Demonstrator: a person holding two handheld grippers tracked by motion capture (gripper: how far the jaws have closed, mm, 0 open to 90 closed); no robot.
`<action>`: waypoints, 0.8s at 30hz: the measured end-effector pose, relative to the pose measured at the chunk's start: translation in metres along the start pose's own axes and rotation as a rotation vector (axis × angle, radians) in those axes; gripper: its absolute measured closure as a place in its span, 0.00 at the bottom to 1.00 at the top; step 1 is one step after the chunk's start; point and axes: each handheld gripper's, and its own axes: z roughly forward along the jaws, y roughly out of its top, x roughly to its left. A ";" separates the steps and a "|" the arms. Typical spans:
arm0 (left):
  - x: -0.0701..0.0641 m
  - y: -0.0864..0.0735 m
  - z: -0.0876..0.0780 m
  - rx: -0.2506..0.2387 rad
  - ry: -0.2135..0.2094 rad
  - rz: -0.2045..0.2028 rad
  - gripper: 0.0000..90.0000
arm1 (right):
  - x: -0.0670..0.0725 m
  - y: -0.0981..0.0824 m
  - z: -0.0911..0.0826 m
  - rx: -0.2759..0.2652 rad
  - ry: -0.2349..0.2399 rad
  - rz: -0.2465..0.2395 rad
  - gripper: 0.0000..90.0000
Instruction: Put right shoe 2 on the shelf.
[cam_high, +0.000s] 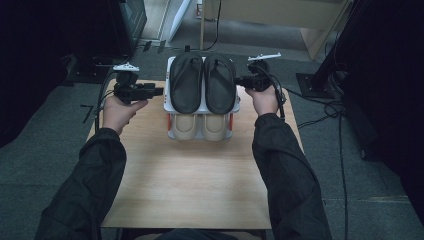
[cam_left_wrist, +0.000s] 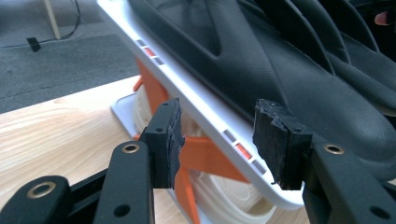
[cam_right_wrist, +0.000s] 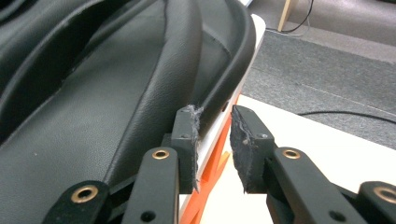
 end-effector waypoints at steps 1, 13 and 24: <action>-0.002 0.000 0.002 0.001 -0.005 0.000 0.58 | 0.001 0.000 0.001 -0.002 -0.008 -0.012 0.80; -0.014 0.002 0.014 0.022 -0.016 0.027 0.58 | 0.007 0.000 0.001 0.000 0.003 -0.022 0.80; -0.012 0.001 0.005 0.024 -0.008 0.029 0.55 | 0.002 -0.010 -0.004 -0.031 0.014 -0.031 0.73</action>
